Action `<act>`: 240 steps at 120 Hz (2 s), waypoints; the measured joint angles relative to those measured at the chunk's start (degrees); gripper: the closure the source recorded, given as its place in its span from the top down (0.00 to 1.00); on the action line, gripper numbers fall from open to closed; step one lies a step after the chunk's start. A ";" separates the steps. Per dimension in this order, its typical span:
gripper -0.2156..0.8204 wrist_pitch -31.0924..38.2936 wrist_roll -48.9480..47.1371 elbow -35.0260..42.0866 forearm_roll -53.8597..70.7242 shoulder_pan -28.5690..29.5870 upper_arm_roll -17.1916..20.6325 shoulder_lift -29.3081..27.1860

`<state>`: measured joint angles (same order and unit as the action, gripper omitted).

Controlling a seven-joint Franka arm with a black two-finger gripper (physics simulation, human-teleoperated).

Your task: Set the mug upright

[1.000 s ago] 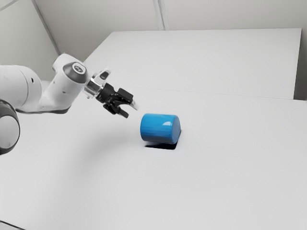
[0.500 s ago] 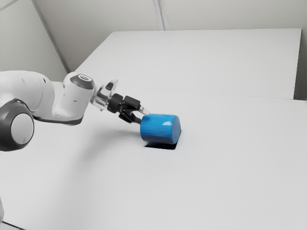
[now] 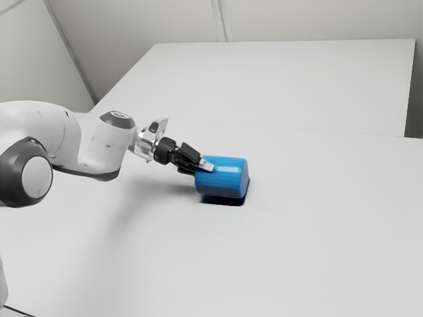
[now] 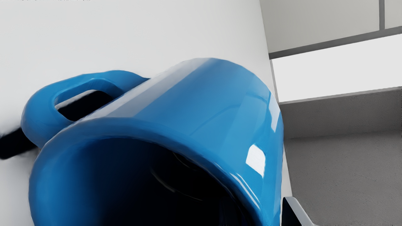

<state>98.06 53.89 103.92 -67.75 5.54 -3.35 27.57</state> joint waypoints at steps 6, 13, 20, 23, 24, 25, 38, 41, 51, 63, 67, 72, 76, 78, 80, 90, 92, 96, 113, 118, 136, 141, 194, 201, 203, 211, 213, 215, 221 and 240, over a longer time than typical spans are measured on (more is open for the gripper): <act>0.19 -0.23 0.36 -0.03 -0.02 0.00 0.01 -0.07; 0.16 -0.37 0.74 -0.10 -0.01 0.00 0.01 -0.19; 0.14 -0.46 1.09 -0.16 0.01 0.00 0.07 -0.31; 0.13 -0.49 1.22 -0.17 0.02 0.00 0.11 -0.34; 0.13 -0.49 1.27 -0.18 0.02 0.00 0.13 -0.34; 0.13 -0.50 1.31 -0.18 0.03 0.00 0.14 -0.35; 0.11 -0.49 1.84 -0.14 0.14 0.00 0.20 -0.82; 0.11 -0.47 1.96 -0.11 0.21 -0.03 0.23 -1.08; 0.11 -0.25 2.30 0.28 0.63 -0.18 0.22 -2.49; 0.11 0.98 2.49 1.13 2.01 -0.72 0.27 -5.81; 0.11 1.50 2.39 1.63 3.15 -0.85 0.27 -7.29; 0.10 2.37 2.22 2.48 5.06 -0.96 0.28 -9.27; 0.10 3.07 1.90 3.11 7.14 -1.02 0.28 -10.65; 0.10 3.39 1.58 3.40 8.57 -1.15 0.28 -11.33; 0.10 3.70 1.24 3.63 9.95 -1.30 0.28 -11.93; 0.10 5.10 -1.01 4.55 17.74 -2.08 0.33 -15.02; 0.10 5.32 -1.66 4.81 19.69 -2.43 0.34 -15.74; 0.10 5.72 -2.97 5.16 23.30 -3.17 0.36 -16.70; 0.10 7.07 -9.76 6.50 40.20 -6.06 0.74 -20.76; 0.10 7.86 -11.86 7.61 44.38 -6.58 1.26 -21.86; 0.11 12.92 -18.35 13.45 55.33 -7.24 3.00 -25.79; 0.10 14.51 -19.90 14.90 57.30 -7.30 3.39 -26.55; 0.11 25.85 -31.44 23.44 66.28 -7.91 6.29 -29.46; 0.10 26.36 -32.48 23.79 66.71 -7.92 6.32 -29.44; 0.11 26.47 -32.75 23.85 66.79 -7.90 6.33 -29.39; 0.19 26.77 -33.66 23.93 66.83 -7.71 6.34 -29.14; 0.22 26.79 -33.86 23.94 66.82 -7.63 6.35 -29.11; 0.26 26.81 -34.08 23.95 66.81 -7.54 6.37 -29.09; 0.37 26.80 -34.73 23.97 66.79 -7.29 6.41 -29.06; 0.59 26.76 -36.45 23.98 66.79 -6.56 6.48 -28.96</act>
<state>124.83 17.44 127.90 -0.96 -1.02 3.13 -1.39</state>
